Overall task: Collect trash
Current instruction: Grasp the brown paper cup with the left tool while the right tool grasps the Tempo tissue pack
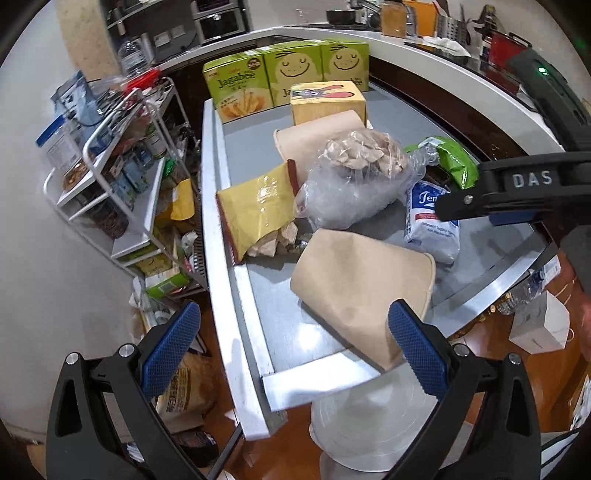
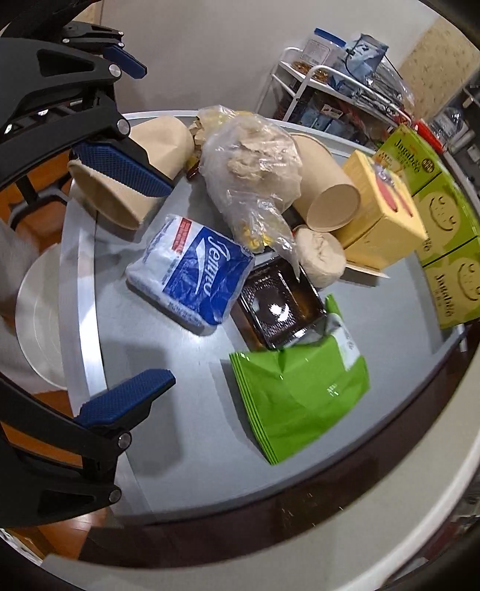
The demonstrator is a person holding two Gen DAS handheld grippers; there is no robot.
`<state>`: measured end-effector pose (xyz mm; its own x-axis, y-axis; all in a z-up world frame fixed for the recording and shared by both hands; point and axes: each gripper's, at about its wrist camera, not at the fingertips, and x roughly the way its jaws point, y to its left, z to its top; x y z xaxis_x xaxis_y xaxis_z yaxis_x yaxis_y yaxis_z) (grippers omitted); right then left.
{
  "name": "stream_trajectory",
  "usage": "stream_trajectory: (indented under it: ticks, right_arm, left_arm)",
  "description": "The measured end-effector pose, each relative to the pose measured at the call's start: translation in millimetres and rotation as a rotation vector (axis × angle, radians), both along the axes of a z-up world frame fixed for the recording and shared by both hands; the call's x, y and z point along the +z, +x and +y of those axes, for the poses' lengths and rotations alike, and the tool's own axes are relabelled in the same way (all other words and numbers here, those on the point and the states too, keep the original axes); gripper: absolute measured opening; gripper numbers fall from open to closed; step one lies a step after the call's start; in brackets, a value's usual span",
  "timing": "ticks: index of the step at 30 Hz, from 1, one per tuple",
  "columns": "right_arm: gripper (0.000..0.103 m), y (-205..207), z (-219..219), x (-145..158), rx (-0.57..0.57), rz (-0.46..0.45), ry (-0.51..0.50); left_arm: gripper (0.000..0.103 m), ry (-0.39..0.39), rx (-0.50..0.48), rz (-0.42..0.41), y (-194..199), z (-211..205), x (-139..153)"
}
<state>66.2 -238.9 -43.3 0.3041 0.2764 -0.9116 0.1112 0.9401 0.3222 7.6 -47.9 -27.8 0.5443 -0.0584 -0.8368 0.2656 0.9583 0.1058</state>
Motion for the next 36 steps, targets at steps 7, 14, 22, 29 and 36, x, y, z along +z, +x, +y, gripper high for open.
stream_trajectory:
  ticks: [7, 14, 22, 29, 36]
  right_arm:
    - [0.092, 11.7, 10.0, -14.4, -0.028, 0.061, 0.011]
    - [0.093, 23.8, 16.8, -21.1, -0.035, 0.079, -0.015]
    - [0.092, 33.3, 29.7, -23.0, 0.025, 0.062, -0.167]
    - [0.093, 32.6, 11.2, -23.5, -0.01, 0.078, -0.136]
    - [0.093, 41.1, 24.3, -29.4, 0.022, 0.091, -0.191]
  left_arm:
    - [0.102, -0.019, -0.126, 0.012, 8.9, -8.8, -4.5]
    - [0.102, -0.022, -0.177, 0.026, 20.6, -13.6, -10.2]
    - [0.102, -0.032, -0.216, 0.029, 31.4, -19.5, -10.8]
    - [0.102, -0.134, -0.252, 0.08, 34.2, -18.9, -0.3]
    - [0.102, -0.073, -0.313, 0.113, 31.3, -33.0, -13.1]
